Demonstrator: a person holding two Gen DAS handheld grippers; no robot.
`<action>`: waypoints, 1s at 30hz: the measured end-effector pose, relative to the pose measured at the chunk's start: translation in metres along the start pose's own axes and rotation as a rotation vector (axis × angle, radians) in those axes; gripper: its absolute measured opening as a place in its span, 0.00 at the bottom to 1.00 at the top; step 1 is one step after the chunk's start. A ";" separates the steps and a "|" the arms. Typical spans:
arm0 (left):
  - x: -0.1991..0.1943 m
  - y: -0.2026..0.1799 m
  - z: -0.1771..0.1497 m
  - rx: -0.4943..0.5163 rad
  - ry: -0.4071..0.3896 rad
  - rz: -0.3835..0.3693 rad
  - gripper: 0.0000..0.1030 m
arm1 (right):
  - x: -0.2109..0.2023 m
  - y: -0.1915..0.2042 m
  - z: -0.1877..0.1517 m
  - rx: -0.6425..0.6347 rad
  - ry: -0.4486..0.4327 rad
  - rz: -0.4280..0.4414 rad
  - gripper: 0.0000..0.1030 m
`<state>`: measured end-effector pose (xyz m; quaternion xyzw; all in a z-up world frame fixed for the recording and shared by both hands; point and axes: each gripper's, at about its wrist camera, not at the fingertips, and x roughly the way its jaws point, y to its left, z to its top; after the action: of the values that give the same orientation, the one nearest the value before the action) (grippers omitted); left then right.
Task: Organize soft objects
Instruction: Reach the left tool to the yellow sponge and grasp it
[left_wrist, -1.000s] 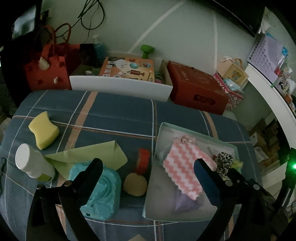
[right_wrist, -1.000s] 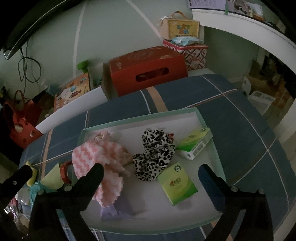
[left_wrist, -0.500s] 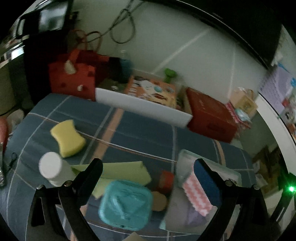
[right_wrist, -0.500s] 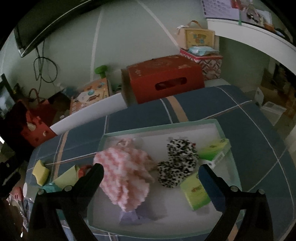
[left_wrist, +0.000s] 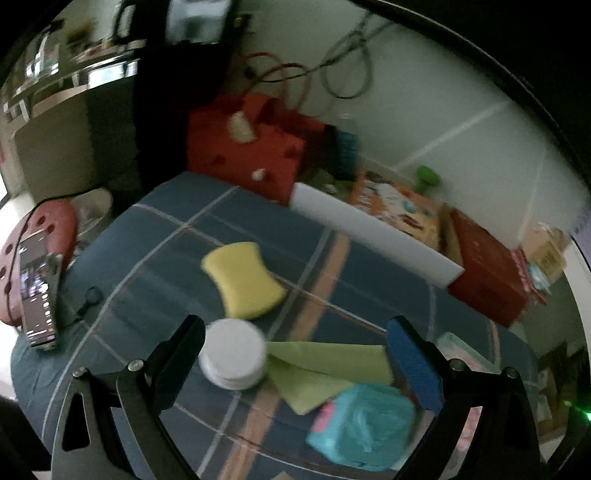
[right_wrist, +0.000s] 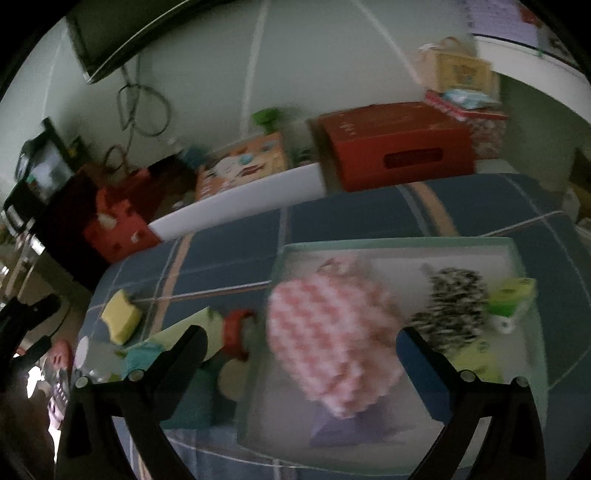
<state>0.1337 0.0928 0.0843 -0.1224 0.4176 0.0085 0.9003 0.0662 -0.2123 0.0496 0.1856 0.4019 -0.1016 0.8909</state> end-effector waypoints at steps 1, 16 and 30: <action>0.001 0.008 0.001 -0.012 0.001 0.014 0.96 | 0.002 0.005 -0.001 -0.013 0.004 0.010 1.00; 0.016 0.065 0.005 -0.111 0.002 0.078 0.96 | 0.017 0.053 -0.007 -0.116 0.024 0.045 1.00; 0.034 0.096 0.027 -0.054 0.021 0.033 0.96 | 0.004 0.072 0.000 -0.127 -0.046 0.075 1.00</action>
<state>0.1646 0.1894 0.0543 -0.1398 0.4286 0.0330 0.8920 0.0923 -0.1472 0.0646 0.1410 0.3799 -0.0468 0.9130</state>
